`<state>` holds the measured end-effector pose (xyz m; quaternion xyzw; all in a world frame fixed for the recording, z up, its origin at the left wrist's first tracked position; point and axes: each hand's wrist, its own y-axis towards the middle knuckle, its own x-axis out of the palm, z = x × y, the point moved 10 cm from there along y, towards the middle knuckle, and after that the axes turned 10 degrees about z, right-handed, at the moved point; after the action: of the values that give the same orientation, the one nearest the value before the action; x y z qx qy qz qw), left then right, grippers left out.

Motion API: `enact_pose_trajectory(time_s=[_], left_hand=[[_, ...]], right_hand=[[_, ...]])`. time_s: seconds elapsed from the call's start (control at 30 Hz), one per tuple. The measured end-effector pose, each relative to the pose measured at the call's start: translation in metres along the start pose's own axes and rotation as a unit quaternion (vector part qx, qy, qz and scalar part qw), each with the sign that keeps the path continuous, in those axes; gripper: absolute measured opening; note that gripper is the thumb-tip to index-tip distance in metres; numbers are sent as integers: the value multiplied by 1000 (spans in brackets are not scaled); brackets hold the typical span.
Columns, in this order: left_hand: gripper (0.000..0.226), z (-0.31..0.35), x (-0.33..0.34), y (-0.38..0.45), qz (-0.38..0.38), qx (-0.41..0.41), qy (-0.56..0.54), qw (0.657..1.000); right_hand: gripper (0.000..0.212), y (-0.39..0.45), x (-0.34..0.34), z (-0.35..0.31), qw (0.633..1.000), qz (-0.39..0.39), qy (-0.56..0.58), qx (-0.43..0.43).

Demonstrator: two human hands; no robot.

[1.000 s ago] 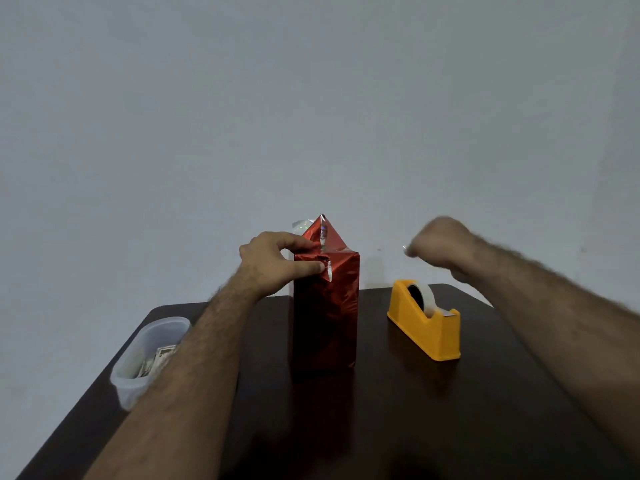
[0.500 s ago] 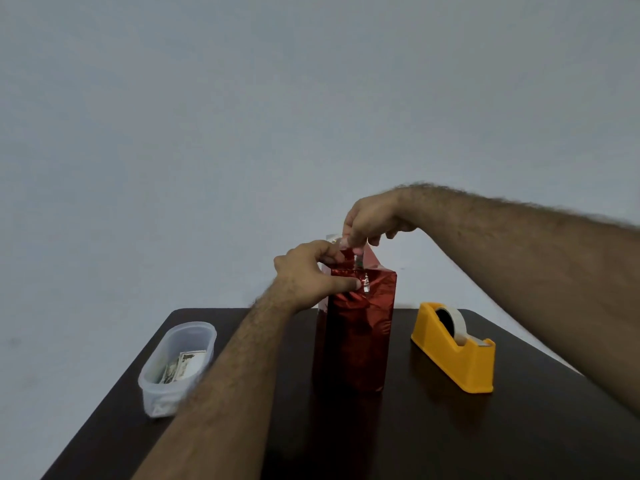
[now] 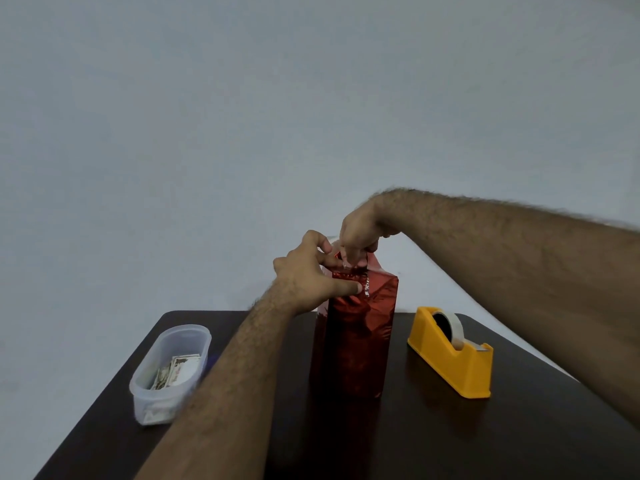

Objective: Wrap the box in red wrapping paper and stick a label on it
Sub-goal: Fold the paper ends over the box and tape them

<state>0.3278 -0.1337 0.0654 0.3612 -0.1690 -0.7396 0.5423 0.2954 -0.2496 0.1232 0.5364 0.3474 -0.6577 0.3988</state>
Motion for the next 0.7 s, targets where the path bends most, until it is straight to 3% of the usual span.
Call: enact_pose_trajectory(time_s=[0.53, 0.7], left_hand=[[71, 1, 3, -3, -14, -7, 10, 1000], [68, 0, 3, -2, -12, -8, 12, 1000]], right_hand=[[11, 10, 3, 6, 998, -18, -65, 5], [41, 20, -2, 14, 997, 1, -71, 8]])
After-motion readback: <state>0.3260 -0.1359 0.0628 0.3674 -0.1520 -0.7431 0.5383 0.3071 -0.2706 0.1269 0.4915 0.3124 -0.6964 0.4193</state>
